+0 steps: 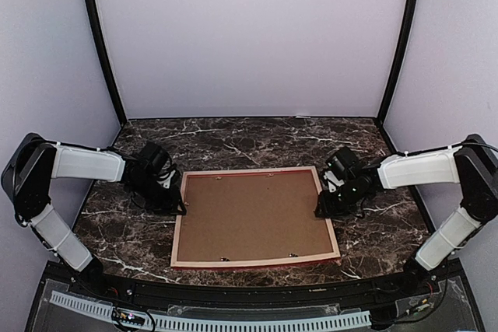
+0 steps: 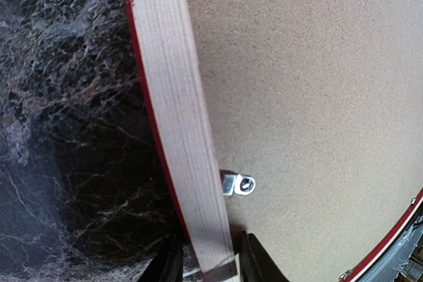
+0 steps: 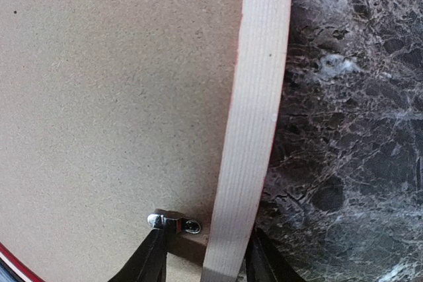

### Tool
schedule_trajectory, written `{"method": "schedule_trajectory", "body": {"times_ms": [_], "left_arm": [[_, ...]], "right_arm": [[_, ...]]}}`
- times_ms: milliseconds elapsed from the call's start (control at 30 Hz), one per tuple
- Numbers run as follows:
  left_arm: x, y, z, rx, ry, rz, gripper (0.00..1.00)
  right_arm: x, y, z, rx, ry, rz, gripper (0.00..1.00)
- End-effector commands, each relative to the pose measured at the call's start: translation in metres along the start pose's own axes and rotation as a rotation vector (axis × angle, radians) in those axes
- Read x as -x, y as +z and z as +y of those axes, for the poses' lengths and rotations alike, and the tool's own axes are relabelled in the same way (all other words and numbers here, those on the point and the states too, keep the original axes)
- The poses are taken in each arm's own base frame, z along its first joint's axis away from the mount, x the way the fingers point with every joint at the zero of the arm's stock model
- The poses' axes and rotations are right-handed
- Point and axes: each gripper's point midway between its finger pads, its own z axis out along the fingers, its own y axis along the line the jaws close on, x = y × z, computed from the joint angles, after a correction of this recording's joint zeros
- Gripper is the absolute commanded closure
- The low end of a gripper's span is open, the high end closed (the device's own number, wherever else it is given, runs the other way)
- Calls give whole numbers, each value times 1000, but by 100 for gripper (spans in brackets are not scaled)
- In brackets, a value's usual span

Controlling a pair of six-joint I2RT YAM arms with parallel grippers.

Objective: Put the photo into the frame
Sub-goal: Press the fastener onto the backboard.

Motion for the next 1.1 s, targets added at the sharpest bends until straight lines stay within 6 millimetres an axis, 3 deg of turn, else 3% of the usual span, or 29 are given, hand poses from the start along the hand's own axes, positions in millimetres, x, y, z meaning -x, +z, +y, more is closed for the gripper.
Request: {"method": "schedule_trajectory", "body": {"times_ms": [0,467,1067], "left_arm": [[-6,1,1,-1,1,13,69],[-10,6,2,8,20,37,70],[-14,11,2,16,40,58,71]], "right_arm": [[18,4,3,-14,21,-55,59],[33,9,10,6,57,-88,53],[48,16,12,5,128,-127,56]]}}
